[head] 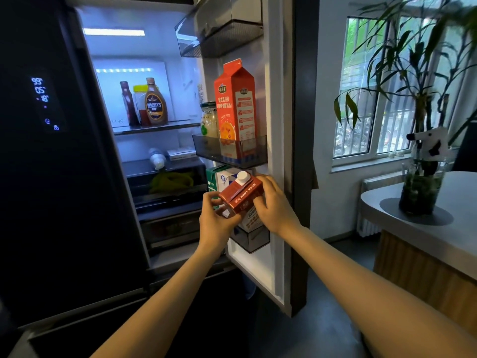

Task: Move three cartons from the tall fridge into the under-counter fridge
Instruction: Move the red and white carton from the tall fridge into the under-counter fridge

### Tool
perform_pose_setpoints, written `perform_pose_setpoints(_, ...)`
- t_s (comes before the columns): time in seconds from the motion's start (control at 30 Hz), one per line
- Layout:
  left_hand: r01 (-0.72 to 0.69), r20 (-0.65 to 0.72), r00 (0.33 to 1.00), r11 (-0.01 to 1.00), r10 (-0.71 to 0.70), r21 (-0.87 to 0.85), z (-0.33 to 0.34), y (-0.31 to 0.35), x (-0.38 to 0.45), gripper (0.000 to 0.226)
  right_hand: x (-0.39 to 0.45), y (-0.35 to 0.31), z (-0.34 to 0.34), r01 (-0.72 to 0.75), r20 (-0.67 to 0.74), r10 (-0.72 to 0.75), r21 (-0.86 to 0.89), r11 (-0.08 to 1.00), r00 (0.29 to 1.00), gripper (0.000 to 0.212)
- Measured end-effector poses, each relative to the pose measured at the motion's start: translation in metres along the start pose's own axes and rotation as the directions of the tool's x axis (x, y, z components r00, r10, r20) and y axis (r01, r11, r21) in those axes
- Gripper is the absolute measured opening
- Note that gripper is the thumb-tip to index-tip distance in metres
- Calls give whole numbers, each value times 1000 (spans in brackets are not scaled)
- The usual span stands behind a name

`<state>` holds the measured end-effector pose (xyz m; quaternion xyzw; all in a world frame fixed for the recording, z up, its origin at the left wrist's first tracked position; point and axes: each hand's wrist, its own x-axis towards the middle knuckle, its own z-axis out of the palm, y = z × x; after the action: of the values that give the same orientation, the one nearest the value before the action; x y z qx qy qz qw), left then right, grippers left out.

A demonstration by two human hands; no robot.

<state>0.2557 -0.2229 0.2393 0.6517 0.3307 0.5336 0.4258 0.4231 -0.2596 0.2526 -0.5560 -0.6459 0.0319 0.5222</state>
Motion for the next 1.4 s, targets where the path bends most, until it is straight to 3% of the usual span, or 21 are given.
perform_pose_setpoints(0.3,-77,-7,997,994,76,-74,-12,0,-14,61,-1,-9,-8,45,135,-49,32,998,990,60)
perform_pose_setpoints(0.47,-145,-17,989,983,144,-110,-23,6,-17,61,3,-20,-1,16,144,-33,120,993,989,67)
perform_pose_setpoints(0.8,-270,6,963,962,271,-32,-52,33,-12,61,14,-58,17,15,24,-25,342,940,999,97)
perform_pose_setpoints(0.97,-302,1,953,952,302,-39,-56,57,-9,64,25,-86,28,25,-206,92,503,864,974,102)
perform_pose_setpoints(1.17,-231,-76,971,973,229,-19,-64,60,-20,71,27,-106,48,8,-250,135,498,867,959,75)
perform_pose_setpoints(1.4,-40,-58,998,997,37,-61,-77,20,-41,70,32,-114,66,-24,-238,186,554,832,953,36)
